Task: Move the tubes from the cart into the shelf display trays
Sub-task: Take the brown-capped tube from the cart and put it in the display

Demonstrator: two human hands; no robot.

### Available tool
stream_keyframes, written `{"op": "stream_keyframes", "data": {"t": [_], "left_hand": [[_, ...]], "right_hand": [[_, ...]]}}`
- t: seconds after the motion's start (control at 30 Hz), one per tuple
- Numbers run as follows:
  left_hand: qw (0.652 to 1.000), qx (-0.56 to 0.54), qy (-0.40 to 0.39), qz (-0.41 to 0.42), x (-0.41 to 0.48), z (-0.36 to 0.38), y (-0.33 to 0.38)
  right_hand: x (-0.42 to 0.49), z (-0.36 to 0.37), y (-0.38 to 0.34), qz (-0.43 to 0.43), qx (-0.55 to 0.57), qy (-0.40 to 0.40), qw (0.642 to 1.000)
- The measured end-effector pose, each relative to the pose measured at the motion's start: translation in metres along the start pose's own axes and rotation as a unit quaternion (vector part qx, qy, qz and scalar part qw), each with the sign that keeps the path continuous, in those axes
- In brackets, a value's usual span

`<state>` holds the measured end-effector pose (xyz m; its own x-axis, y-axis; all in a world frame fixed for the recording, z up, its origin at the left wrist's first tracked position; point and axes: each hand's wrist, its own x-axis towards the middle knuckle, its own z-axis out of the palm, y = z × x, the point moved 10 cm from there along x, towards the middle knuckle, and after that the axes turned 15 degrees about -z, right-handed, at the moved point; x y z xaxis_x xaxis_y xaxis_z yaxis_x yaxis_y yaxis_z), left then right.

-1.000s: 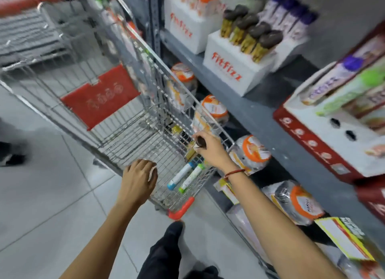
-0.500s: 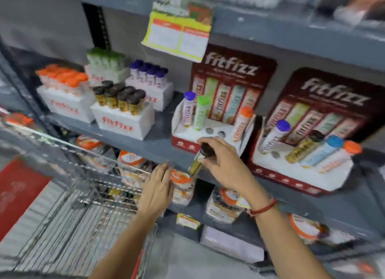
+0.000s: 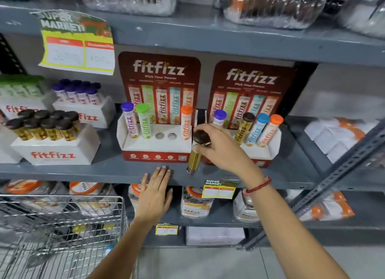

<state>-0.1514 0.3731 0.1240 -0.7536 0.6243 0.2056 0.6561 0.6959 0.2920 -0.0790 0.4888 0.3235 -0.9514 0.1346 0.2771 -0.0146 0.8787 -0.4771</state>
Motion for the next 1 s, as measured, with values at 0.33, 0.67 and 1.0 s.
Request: {"op": "stream_keyframes", "data": {"t": [0.33,0.67,1.0], "left_hand": [[1.0,0.007,0.001,0.018,0.0,-0.002,-0.002],[0.999,0.016,0.007,0.041,0.003,-0.008,-0.007],[0.999,0.048,0.001,0.011,0.011,-0.01,-0.03]], "right_hand": [[0.008,-0.017,0.006,0.014,-0.034,0.097,0.995],[0.043,-0.013,0.002,0.021,0.066,0.015,0.998],[0.095,-0.015,-0.007,-0.002,-0.024,0.085,0.996]]}}
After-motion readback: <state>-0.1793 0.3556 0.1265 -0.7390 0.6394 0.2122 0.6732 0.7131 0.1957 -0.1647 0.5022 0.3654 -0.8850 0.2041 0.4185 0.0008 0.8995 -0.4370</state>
